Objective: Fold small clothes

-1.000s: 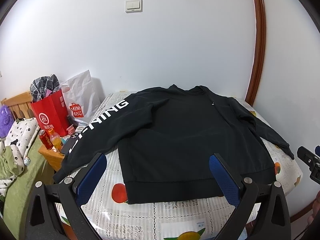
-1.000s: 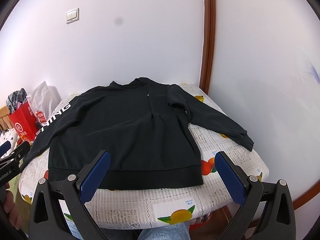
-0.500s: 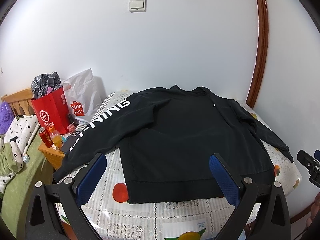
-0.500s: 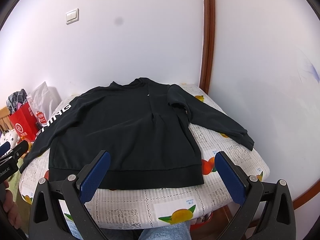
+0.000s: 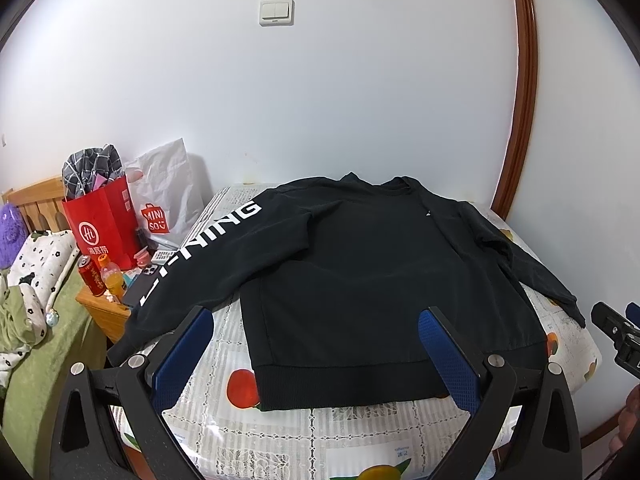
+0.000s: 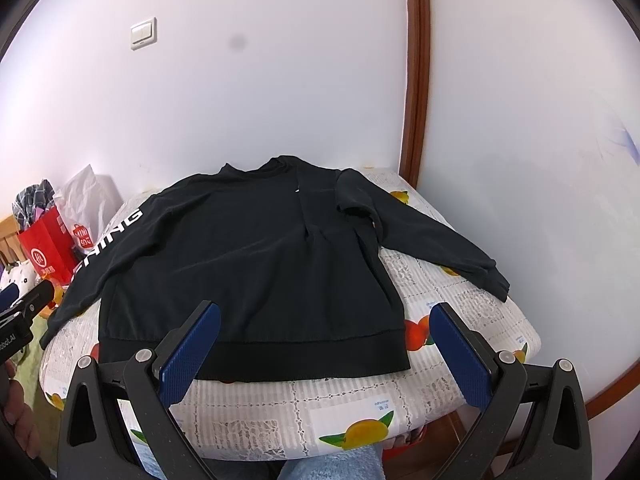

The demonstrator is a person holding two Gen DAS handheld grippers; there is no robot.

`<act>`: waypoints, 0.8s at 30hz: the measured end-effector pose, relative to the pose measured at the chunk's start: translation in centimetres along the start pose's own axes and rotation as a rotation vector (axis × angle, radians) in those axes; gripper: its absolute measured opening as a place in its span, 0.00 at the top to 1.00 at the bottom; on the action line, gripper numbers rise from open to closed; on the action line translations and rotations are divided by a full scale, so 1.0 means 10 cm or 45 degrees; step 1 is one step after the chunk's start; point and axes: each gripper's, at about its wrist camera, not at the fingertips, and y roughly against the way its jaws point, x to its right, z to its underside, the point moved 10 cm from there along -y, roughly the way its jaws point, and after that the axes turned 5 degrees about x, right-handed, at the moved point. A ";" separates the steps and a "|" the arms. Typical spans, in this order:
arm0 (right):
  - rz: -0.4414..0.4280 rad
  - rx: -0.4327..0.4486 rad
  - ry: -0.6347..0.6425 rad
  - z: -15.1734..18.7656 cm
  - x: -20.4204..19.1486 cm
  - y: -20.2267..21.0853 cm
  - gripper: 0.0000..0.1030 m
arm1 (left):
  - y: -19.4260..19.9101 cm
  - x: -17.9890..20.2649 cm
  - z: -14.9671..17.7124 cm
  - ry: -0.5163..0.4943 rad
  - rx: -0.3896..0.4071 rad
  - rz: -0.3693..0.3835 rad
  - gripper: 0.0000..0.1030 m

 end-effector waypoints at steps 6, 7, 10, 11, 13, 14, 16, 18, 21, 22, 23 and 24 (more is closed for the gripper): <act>0.006 0.005 -0.003 -0.05 0.00 0.00 0.01 | 0.00 -0.03 -0.06 0.011 0.015 -0.005 0.00; 0.006 0.006 -0.003 -0.06 0.01 0.00 0.01 | 0.00 -0.04 -0.07 0.012 0.017 -0.008 0.00; 0.010 0.007 -0.002 -0.11 0.00 -0.02 0.01 | -0.01 -0.05 -0.08 0.021 0.019 0.007 0.00; 0.016 0.004 -0.002 -0.12 0.00 -0.03 0.01 | -0.02 -0.05 -0.08 0.026 0.011 0.012 0.00; 0.023 0.005 0.006 -0.15 0.00 -0.02 0.01 | -0.03 -0.05 -0.09 0.028 0.002 0.025 0.00; 0.024 0.010 0.009 -0.17 -0.01 -0.01 0.01 | -0.04 -0.05 -0.11 0.024 -0.003 0.022 0.00; 0.024 0.016 0.007 -0.21 0.00 0.01 0.01 | -0.02 -0.05 -0.14 0.013 0.000 0.021 0.00; 0.012 0.024 0.001 -0.25 -0.01 0.03 0.01 | 0.01 -0.04 -0.17 0.002 0.014 0.026 0.00; 0.003 0.029 0.005 -0.28 0.00 0.03 0.01 | 0.04 -0.02 -0.20 -0.008 0.032 0.038 0.00; 0.004 0.023 0.003 -0.28 0.02 0.02 0.01 | 0.04 -0.01 -0.21 -0.011 0.032 0.040 0.00; 0.007 0.019 0.002 -0.28 0.02 0.00 0.01 | 0.03 0.00 -0.21 -0.012 0.028 0.041 0.00; 0.009 0.017 0.001 -0.28 0.03 -0.01 0.01 | 0.01 0.00 -0.22 -0.010 0.021 0.045 0.00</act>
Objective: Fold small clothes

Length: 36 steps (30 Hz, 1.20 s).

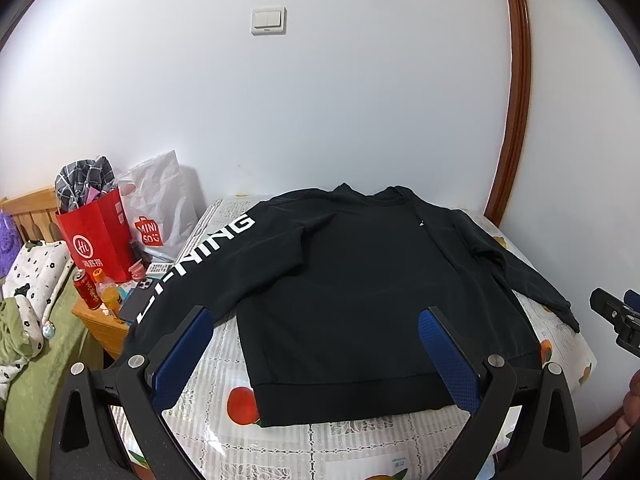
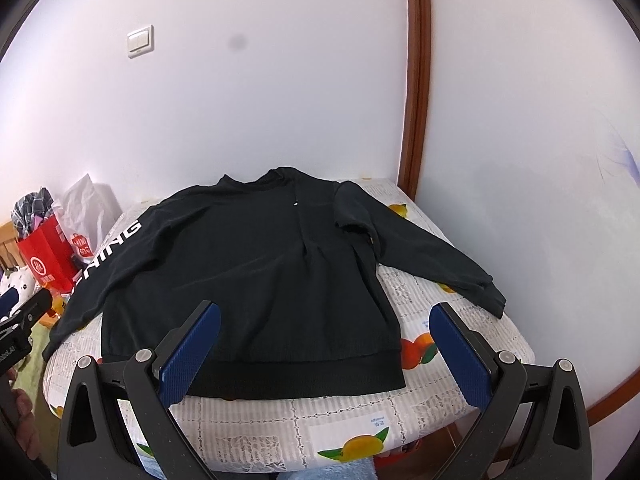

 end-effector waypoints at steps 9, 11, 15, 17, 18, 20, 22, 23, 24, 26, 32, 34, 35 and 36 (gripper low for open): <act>0.002 -0.028 -0.006 0.02 0.03 -0.13 0.01 | -0.16 0.00 0.03 0.045 -0.063 0.047 0.00; 0.007 -0.028 -0.003 0.01 0.04 -0.16 0.01 | -0.24 -0.02 0.04 0.052 -0.080 0.049 0.00; 0.013 -0.050 -0.004 0.04 0.11 -0.28 0.01 | -0.46 -0.13 0.15 0.102 -0.148 0.029 0.00; 0.012 -0.077 -0.006 0.07 0.15 -0.39 0.00 | -0.58 -0.19 0.22 0.144 -0.198 0.051 0.01; 0.005 -0.089 -0.006 0.08 0.16 -0.44 0.01 | -0.64 -0.23 0.27 0.169 -0.223 0.061 0.01; -0.018 -0.108 -0.010 0.10 0.15 -0.56 0.01 | -0.76 -0.35 0.34 0.217 -0.249 0.052 0.01; -0.028 -0.115 -0.012 0.12 0.13 -0.66 0.01 | -0.86 -0.49 0.43 0.269 -0.277 0.046 0.01; -0.040 -0.112 -0.010 0.14 0.09 -0.72 0.02 | -0.92 -0.59 0.50 0.302 -0.302 0.037 0.02; -0.051 -0.110 -0.005 0.15 0.06 -0.77 0.05 | -0.98 -0.68 0.57 0.335 -0.321 0.025 0.03; -0.076 -0.109 0.020 0.21 -0.03 -0.89 0.08 | -1.06 -0.86 0.70 0.396 -0.340 0.001 0.04; -0.148 -0.215 0.039 0.42 -0.33 -1.38 0.19 | -1.33 -1.40 1.12 0.620 -0.397 -0.051 0.15; -0.157 -0.241 0.045 0.46 -0.42 -1.49 0.20 | -1.43 -1.49 1.22 0.676 -0.422 -0.025 0.22; -0.158 -0.249 0.054 0.48 -0.47 -1.55 0.20 | -1.46 -1.54 1.25 0.706 -0.422 -0.025 0.22; -0.159 -0.256 0.064 0.49 -0.51 -1.58 0.20 | -1.51 -1.60 1.27 0.748 -0.412 -0.014 0.23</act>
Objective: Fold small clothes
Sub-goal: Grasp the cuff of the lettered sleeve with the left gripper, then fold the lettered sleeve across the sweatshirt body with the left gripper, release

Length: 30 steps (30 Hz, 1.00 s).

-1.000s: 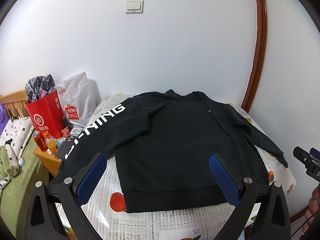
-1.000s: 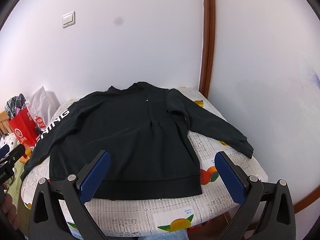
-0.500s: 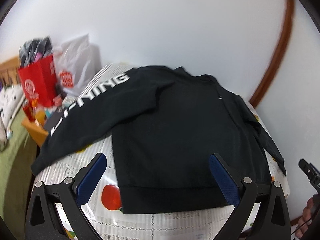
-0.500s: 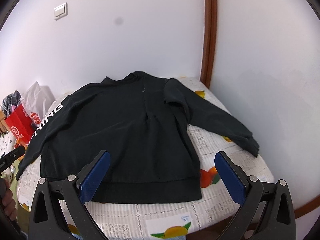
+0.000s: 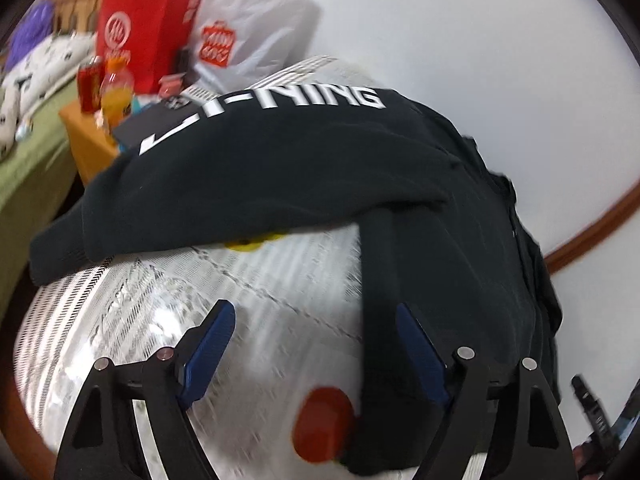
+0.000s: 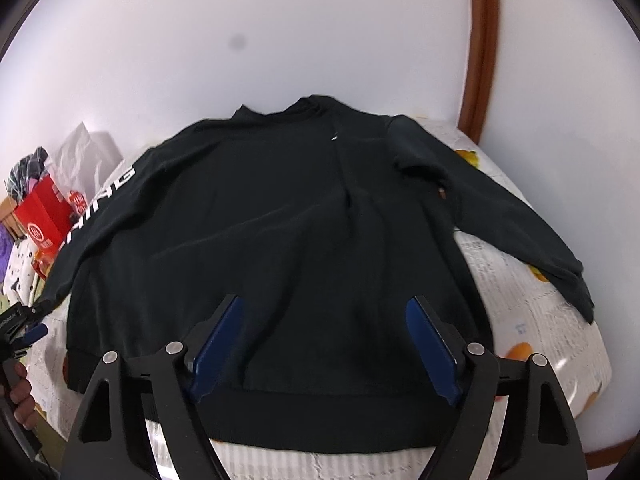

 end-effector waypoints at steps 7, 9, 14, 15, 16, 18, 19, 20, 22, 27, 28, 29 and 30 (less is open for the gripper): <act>0.036 -0.072 0.074 0.05 -0.15 -0.28 0.20 | -0.15 -0.10 -0.28 0.178 0.076 0.096 0.32; 0.052 -0.098 0.089 0.06 -0.15 -0.34 0.20 | -0.21 -0.14 -0.38 0.227 0.103 0.095 0.33; 0.095 -0.121 0.120 0.07 -0.13 -0.44 0.20 | -0.33 -0.21 -0.56 0.298 0.144 0.112 0.36; 0.102 -0.125 0.128 0.08 -0.13 -0.46 0.20 | -0.34 -0.21 -0.58 0.289 0.144 0.090 0.42; 0.109 -0.133 0.135 0.09 -0.12 -0.49 0.20 | -0.35 -0.23 -0.61 0.280 0.143 0.058 0.45; 0.119 -0.157 0.132 0.13 -0.09 -0.55 0.20 | -0.37 -0.26 -0.64 0.259 0.137 0.001 0.63; 0.117 -0.163 0.126 0.15 -0.07 -0.56 0.20 | -0.37 -0.28 -0.66 0.247 0.138 -0.021 0.68; 0.110 -0.166 0.115 0.16 -0.05 -0.58 0.20 | -0.38 -0.29 -0.69 0.224 0.138 -0.049 0.77; 0.094 -0.160 0.099 0.16 -0.02 -0.59 0.20 | -0.35 -0.27 -0.74 0.180 0.147 -0.082 0.88; 0.087 -0.080 0.103 -0.11 0.15 -0.58 0.20 | -0.10 0.05 -1.05 0.022 0.257 -0.143 0.91; 0.088 -0.060 0.102 -0.18 0.19 -0.57 0.20 | -0.06 0.17 -1.12 -0.007 0.277 -0.126 0.91; 0.089 -0.039 0.100 -0.25 0.25 -0.56 0.20 | -0.01 0.30 -1.19 -0.037 0.300 -0.105 0.91; 0.091 -0.023 0.098 -0.30 0.30 -0.55 0.20 | 0.03 0.45 -1.25 -0.077 0.327 -0.092 0.92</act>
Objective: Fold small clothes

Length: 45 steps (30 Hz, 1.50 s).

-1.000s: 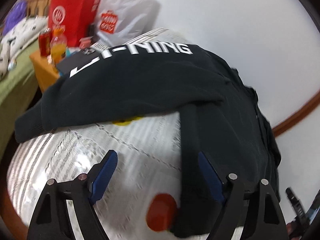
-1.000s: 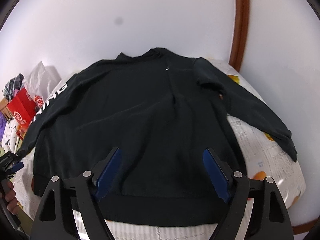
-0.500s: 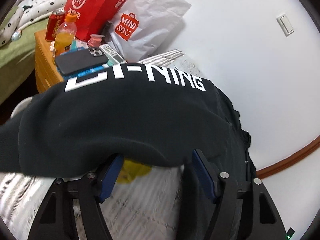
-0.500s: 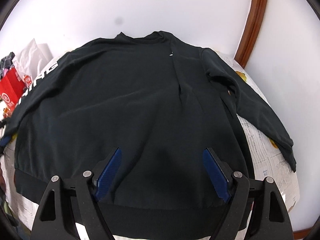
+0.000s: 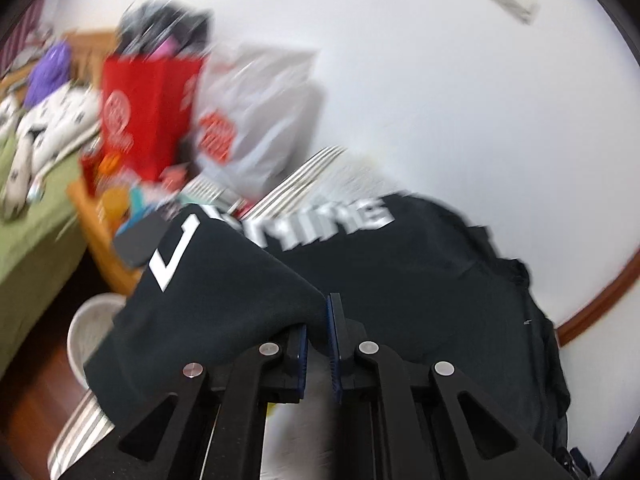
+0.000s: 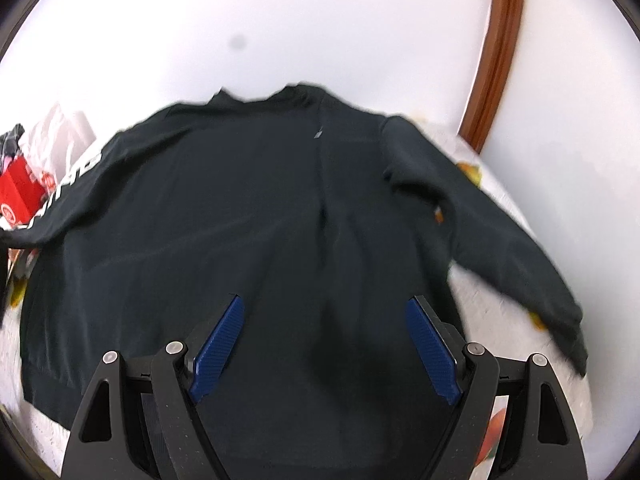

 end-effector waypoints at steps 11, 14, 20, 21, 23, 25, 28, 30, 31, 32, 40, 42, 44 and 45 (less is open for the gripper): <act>0.067 0.054 -0.076 -0.15 0.85 -0.09 0.20 | -0.32 1.96 -0.30 -0.409 0.079 0.181 0.92; 0.081 0.050 -0.116 -0.12 1.03 -0.15 0.20 | -0.55 2.50 -0.13 -0.514 0.064 0.220 0.92; 0.122 -0.021 -0.144 0.08 1.26 -0.32 0.20 | -1.04 3.18 0.52 -0.654 -0.081 0.286 0.92; 0.130 -0.032 -0.144 0.12 1.28 -0.33 0.20 | -1.11 3.22 0.62 -0.668 -0.115 0.289 0.92; 0.145 -0.057 -0.146 0.20 1.34 -0.36 0.20 | -1.18 3.29 0.76 -0.676 -0.168 0.299 0.92; 0.155 -0.077 -0.151 0.26 1.37 -0.37 0.20 | -1.19 3.31 0.86 -0.691 -0.213 0.304 0.82; 0.154 -0.088 -0.152 0.27 1.36 -0.40 0.20 | -0.97 3.38 0.91 -0.705 -0.226 0.400 0.37; 0.153 -0.079 -0.133 0.23 1.28 -0.38 0.20 | -0.71 3.44 0.88 -0.705 -0.184 0.489 0.21; 0.152 -0.072 -0.122 0.22 1.24 -0.37 0.20 | -0.58 3.47 0.86 -0.727 -0.156 0.515 0.19; 0.150 -0.065 -0.111 0.21 1.19 -0.34 0.20 | -0.43 3.47 0.84 -0.763 -0.124 0.526 0.17; 0.103 -0.127 -0.127 0.59 0.93 -0.21 0.20 | 0.01 2.61 0.68 -0.771 -0.092 0.377 0.16; 0.107 -0.163 -0.147 0.75 0.95 -0.20 0.20 | -0.01 2.19 0.73 -0.771 -0.126 0.286 0.16; 0.154 -0.197 -0.150 0.96 1.02 -0.18 0.21 | -0.03 1.74 0.83 -0.740 -0.193 0.213 0.16; 0.154 -0.208 -0.163 1.03 1.03 -0.17 0.22 | -0.03 1.56 0.86 -0.725 -0.215 0.180 0.16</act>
